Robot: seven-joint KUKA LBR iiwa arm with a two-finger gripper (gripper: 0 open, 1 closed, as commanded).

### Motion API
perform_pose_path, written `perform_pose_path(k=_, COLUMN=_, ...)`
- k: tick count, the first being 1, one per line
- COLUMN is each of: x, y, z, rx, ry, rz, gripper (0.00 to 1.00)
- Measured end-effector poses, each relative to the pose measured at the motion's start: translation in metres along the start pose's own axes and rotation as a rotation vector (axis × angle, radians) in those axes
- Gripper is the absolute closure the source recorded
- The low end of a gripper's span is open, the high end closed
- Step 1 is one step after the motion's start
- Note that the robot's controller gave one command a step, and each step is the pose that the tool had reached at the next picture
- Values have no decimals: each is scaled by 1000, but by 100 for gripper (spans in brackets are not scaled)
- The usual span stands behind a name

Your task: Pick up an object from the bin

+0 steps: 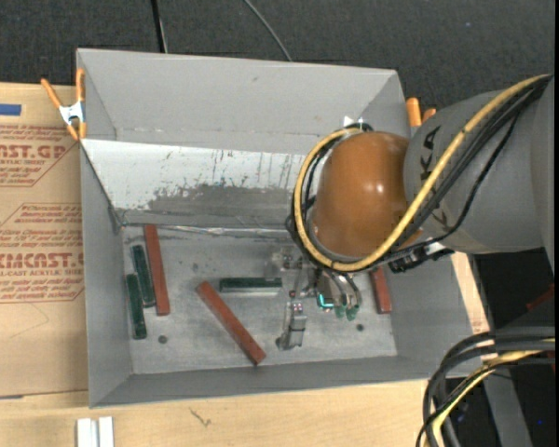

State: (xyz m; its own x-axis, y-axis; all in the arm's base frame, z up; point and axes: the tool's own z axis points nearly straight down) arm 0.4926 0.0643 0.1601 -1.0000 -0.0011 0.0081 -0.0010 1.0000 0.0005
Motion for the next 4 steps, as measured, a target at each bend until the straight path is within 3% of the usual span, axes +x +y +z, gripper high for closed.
perform_pose_path(k=1, x=-2, y=0, z=-4, rx=-1, ry=-8, rz=0, gripper=0)
perform_pose_path(k=2, x=-40, y=5, z=42, rx=-2, ry=-18, rz=15, gripper=0)
perform_pose_path(k=3, x=-28, y=11, z=89, rx=-1, ry=-7, rz=1, gripper=100)
perform_pose_path(k=4, x=-28, y=11, z=89, rx=-1, ry=-7, rz=1, gripper=100)
